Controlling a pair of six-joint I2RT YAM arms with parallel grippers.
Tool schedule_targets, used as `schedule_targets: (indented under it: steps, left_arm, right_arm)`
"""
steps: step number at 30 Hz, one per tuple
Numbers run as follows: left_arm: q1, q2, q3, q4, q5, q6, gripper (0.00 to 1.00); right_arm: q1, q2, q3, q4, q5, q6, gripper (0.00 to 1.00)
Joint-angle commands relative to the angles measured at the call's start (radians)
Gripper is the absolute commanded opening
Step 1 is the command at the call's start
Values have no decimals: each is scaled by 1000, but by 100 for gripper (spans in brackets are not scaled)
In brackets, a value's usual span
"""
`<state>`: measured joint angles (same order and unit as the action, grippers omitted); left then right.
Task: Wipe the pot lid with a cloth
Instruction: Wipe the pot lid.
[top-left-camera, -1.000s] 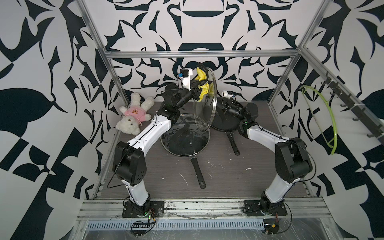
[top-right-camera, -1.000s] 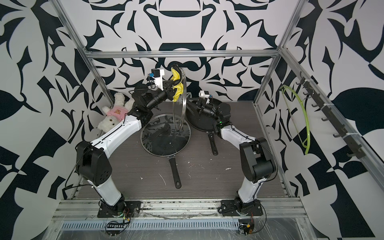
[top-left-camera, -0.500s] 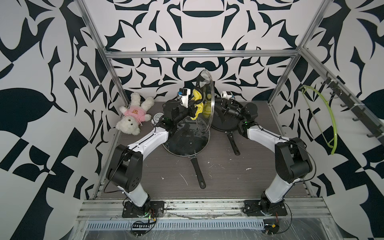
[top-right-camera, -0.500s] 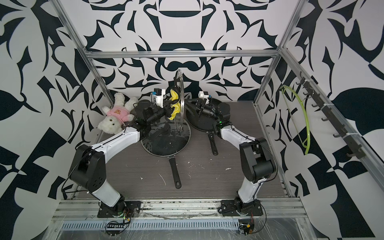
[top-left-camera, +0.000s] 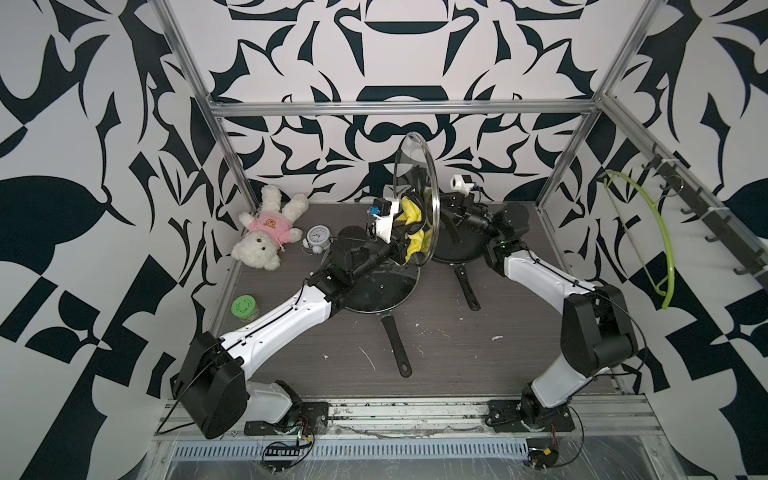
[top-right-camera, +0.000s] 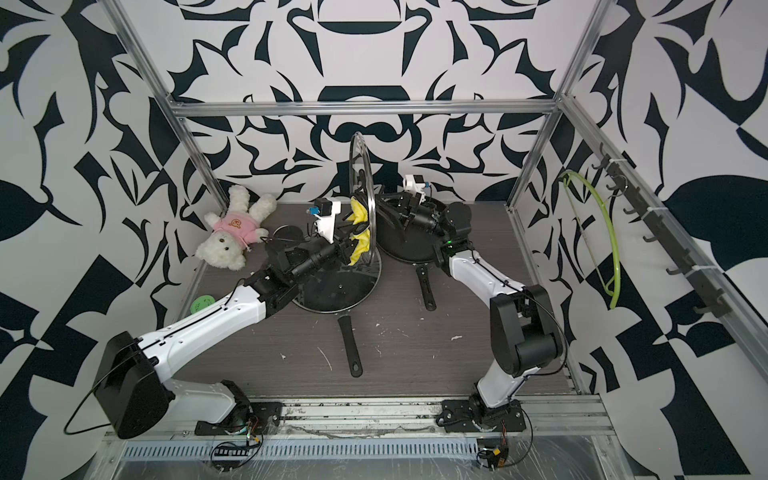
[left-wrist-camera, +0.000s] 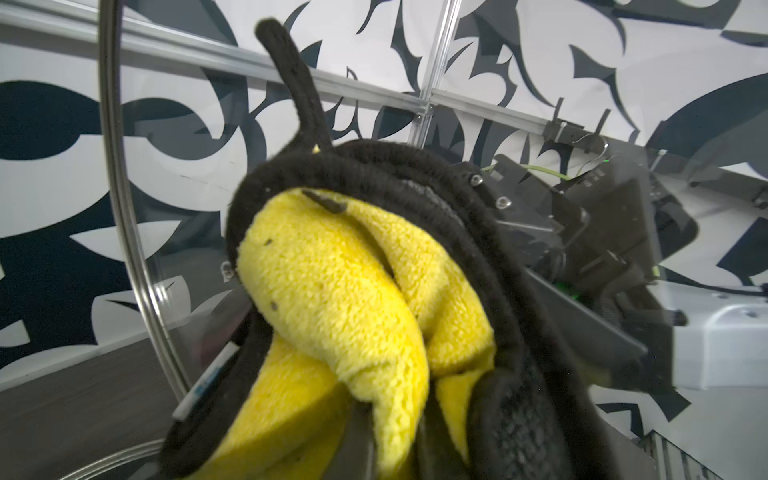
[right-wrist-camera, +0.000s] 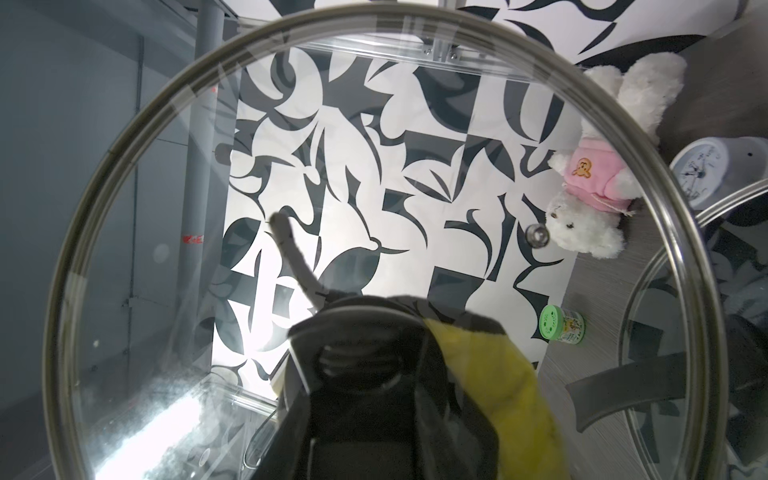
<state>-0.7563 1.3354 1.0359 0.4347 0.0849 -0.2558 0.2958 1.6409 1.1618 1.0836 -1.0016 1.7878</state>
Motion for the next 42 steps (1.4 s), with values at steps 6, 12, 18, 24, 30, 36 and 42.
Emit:
schedule_targets:
  steps: [6, 12, 18, 24, 30, 36, 42]
  left_arm:
    - [-75, -50, 85, -36, 134, 29, 0]
    - [-74, -31, 192, -78, 102, 144, 0]
    - [-49, 35, 329, -121, 57, 255, 0]
    - [44, 135, 450, -149, 67, 247, 0]
    - [140, 223, 529, -174, 77, 227, 0]
    - [236, 324, 573, -191, 122, 135, 0]
    - [247, 337, 483, -189, 146, 87, 0]
  right_arm:
    - [41, -50, 75, 170, 73, -22, 0]
    - [40, -57, 45, 179, 74, -24, 0]
    - [42, -70, 21, 183, 61, -27, 0]
    - [44, -79, 14, 188, 52, -24, 0]
    - [43, -96, 4, 193, 50, -23, 0]
    - [48, -105, 8, 201, 54, -17, 0]
    - [46, -113, 20, 192, 60, -10, 0]
